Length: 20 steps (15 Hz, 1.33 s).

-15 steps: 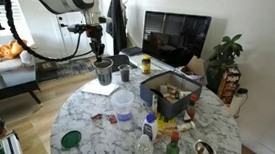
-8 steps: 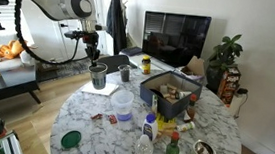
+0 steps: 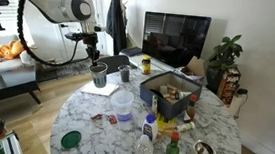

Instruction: Remove the silver cup from the clear cup and put two red sachets in the clear cup then place the silver cup back in the clear cup.

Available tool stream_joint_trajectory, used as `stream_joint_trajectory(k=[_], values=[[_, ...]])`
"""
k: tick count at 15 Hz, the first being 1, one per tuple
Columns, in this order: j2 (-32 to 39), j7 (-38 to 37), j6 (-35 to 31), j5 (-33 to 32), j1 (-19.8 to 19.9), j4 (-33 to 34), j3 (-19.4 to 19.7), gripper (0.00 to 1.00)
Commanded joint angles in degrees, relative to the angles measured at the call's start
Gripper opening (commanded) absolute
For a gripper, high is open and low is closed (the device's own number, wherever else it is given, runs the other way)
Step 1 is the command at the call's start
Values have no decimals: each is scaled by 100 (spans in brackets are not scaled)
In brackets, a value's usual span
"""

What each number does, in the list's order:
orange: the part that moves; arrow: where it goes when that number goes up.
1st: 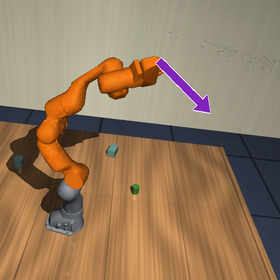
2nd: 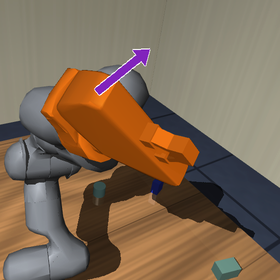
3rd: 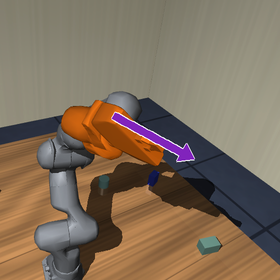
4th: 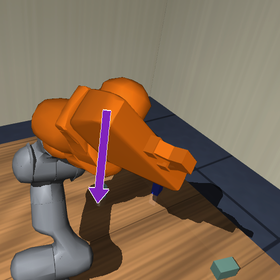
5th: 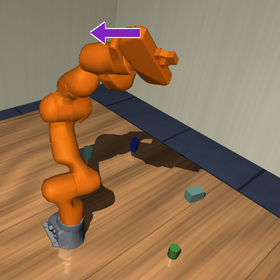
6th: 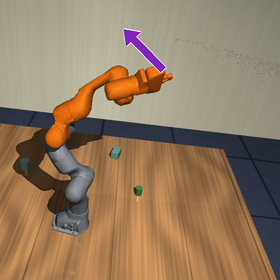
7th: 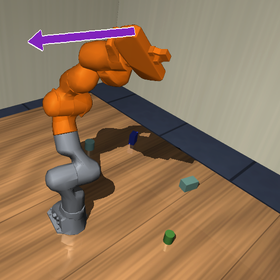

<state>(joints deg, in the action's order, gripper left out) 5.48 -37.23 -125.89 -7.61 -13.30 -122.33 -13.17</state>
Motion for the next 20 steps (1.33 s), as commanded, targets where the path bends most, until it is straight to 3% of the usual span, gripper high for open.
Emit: stream_joint_trajectory(k=[1,5,8,11,19,20], values=[[569,-1257,-566,-663,-342,30,58,1],[1125,-2095,-367,-936,-632,213,175,1],[1458,-2330,-725,-817,-724,316,232,1],[1790,-2648,-513,-862,-910,574,349,1],[2367,-2702,-587,-784,-1164,1071,522,1],[2410,-2677,-581,-765,-1178,1108,535,5]])
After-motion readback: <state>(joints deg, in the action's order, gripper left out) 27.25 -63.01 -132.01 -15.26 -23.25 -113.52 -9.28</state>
